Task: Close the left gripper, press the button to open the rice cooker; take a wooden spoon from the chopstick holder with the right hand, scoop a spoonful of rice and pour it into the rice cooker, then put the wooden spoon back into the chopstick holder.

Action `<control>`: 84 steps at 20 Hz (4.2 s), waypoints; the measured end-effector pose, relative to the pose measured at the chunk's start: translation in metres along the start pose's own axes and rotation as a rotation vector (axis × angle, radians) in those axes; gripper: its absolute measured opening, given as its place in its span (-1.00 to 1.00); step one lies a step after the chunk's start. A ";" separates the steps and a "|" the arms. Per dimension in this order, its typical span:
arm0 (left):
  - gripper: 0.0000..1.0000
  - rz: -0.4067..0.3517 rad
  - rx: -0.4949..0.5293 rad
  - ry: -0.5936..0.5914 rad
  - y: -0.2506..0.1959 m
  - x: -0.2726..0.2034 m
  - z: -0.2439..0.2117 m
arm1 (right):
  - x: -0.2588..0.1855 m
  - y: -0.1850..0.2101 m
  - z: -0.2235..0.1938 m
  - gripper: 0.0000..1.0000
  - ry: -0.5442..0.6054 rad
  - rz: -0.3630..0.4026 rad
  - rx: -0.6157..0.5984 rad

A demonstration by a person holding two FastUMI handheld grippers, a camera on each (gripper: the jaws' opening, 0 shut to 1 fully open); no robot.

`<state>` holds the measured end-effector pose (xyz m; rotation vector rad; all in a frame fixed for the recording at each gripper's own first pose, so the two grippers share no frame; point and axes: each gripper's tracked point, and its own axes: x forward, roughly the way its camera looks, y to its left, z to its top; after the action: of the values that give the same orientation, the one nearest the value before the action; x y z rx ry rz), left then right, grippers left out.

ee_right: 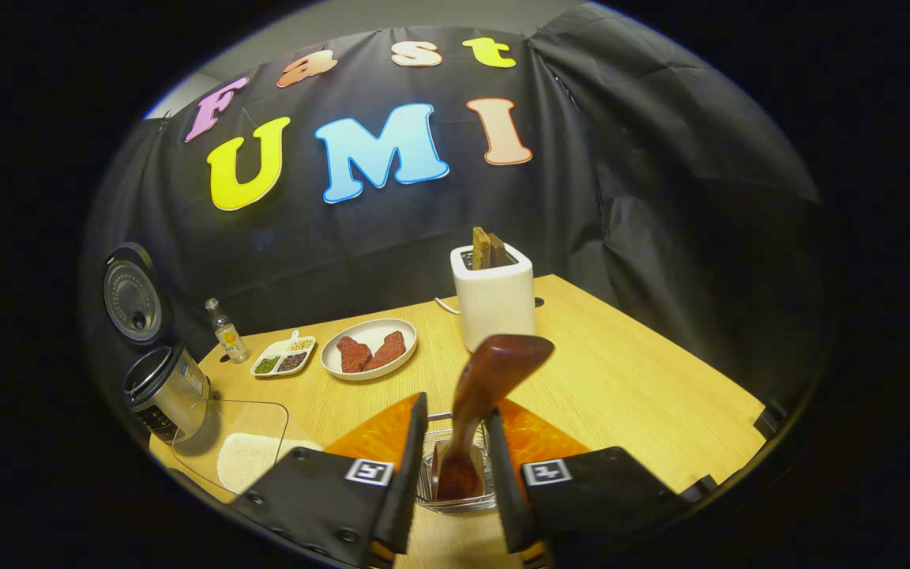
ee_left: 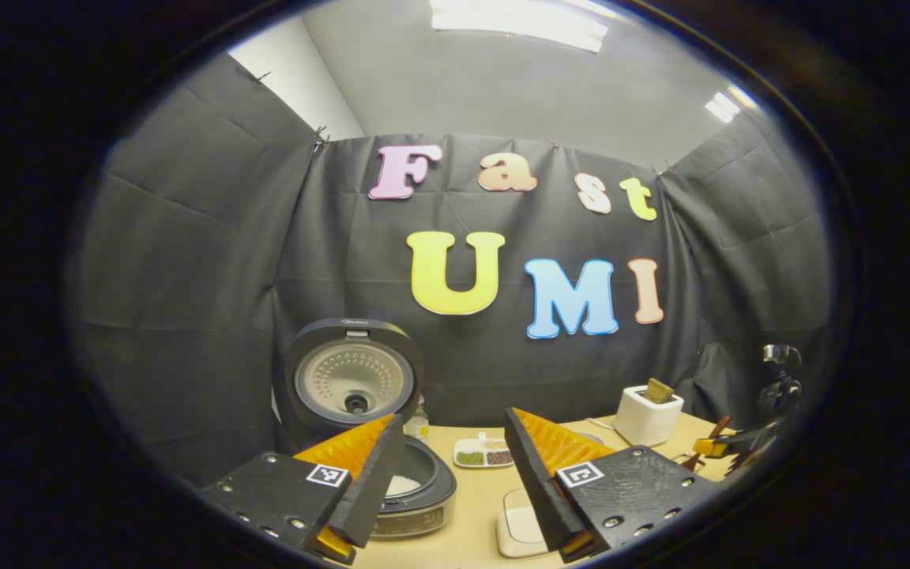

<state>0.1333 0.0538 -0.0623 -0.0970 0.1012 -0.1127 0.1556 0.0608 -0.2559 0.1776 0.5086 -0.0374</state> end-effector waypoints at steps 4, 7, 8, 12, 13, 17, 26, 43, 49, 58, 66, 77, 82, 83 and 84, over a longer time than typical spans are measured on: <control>0.60 -0.011 -0.006 -0.007 -0.008 -0.001 0.003 | -0.010 -0.024 0.011 0.99 -0.026 -0.041 -0.027; 0.60 -0.014 -0.008 -0.011 -0.011 -0.002 0.006 | -0.021 -0.040 0.025 0.96 -0.056 -0.074 -0.040; 0.60 -0.013 -0.009 -0.013 -0.011 -0.002 0.008 | -0.026 -0.044 0.032 0.96 -0.072 -0.081 -0.052; 0.56 -0.006 -0.015 -0.006 -0.011 0.002 0.010 | -0.049 -0.050 0.066 0.96 -0.137 -0.081 -0.103; 0.56 -0.001 -0.008 -0.004 -0.010 0.005 0.011 | -0.055 -0.049 0.076 0.96 -0.151 -0.079 -0.112; 0.56 0.022 0.023 -0.004 0.001 0.021 0.023 | -0.079 -0.046 0.109 0.96 -0.189 -0.067 -0.115; 0.56 0.150 0.080 -0.011 0.070 0.095 0.068 | -0.138 -0.044 0.147 0.96 -0.226 -0.077 -0.143; 0.56 0.229 0.075 0.027 0.166 0.270 0.095 | -0.155 -0.030 0.148 0.96 -0.226 -0.158 -0.136; 0.60 0.245 0.088 0.084 0.181 0.314 0.071 | -0.152 -0.025 0.146 0.96 -0.219 -0.168 -0.142; 0.64 0.275 0.032 0.152 0.196 0.308 0.040 | -0.148 -0.017 0.145 0.97 -0.218 -0.140 -0.160; 0.63 0.278 0.039 0.181 0.173 0.271 0.025 | -0.153 -0.023 0.146 0.97 -0.222 -0.087 -0.163; 0.63 0.288 0.035 0.230 0.137 0.204 -0.015 | -0.165 -0.044 0.148 0.96 -0.227 -0.033 -0.154; 0.68 0.294 0.028 0.260 0.124 0.180 -0.039 | -0.171 -0.052 0.146 0.96 -0.224 -0.012 -0.161; 0.68 0.296 0.028 0.264 0.121 0.175 -0.043 | -0.171 -0.053 0.146 0.96 -0.222 -0.009 -0.160; 0.68 0.297 0.027 0.269 0.119 0.171 -0.048 | -0.171 -0.056 0.145 0.96 -0.220 -0.007 -0.160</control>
<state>0.3097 0.1474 -0.1380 -0.0381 0.3805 0.1705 0.0712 -0.0213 -0.0568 0.0141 0.2913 -0.0225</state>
